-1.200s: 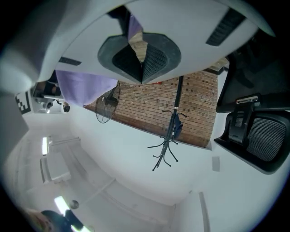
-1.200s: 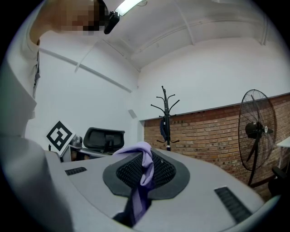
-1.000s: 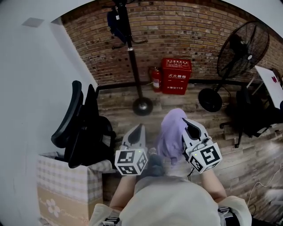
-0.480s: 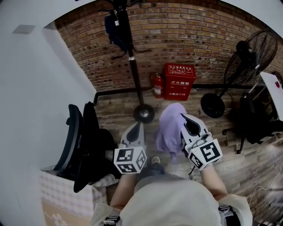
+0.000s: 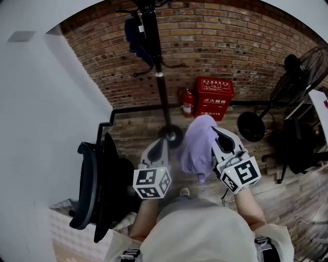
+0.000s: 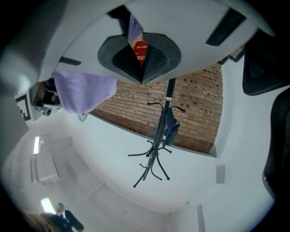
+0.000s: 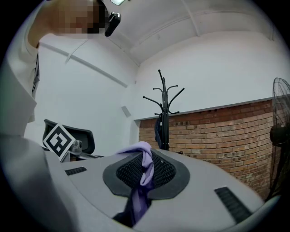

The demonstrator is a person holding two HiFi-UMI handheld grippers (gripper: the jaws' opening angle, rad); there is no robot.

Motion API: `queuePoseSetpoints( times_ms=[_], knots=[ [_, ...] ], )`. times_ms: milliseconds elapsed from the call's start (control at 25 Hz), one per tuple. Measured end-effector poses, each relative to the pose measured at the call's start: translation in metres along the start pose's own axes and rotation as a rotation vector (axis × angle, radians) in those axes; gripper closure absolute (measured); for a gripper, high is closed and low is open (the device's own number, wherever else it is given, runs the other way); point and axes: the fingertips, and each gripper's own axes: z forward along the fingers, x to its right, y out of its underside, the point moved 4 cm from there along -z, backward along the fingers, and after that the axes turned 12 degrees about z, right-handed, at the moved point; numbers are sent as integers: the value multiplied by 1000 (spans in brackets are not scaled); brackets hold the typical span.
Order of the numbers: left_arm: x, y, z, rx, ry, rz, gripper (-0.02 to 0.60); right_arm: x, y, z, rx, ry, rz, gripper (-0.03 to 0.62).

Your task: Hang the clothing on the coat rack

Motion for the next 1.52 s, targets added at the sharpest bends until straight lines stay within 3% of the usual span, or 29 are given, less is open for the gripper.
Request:
queuePoseSetpoints(
  times_ms=[720, 1520],
  knots=[
    [-59, -8, 64, -12, -52, -11, 578, 41, -12, 112, -1, -77, -34, 571],
    [-98, -42, 166, 18, -268, -41, 578, 107, -85, 252, 44, -359, -128, 571]
  ],
)
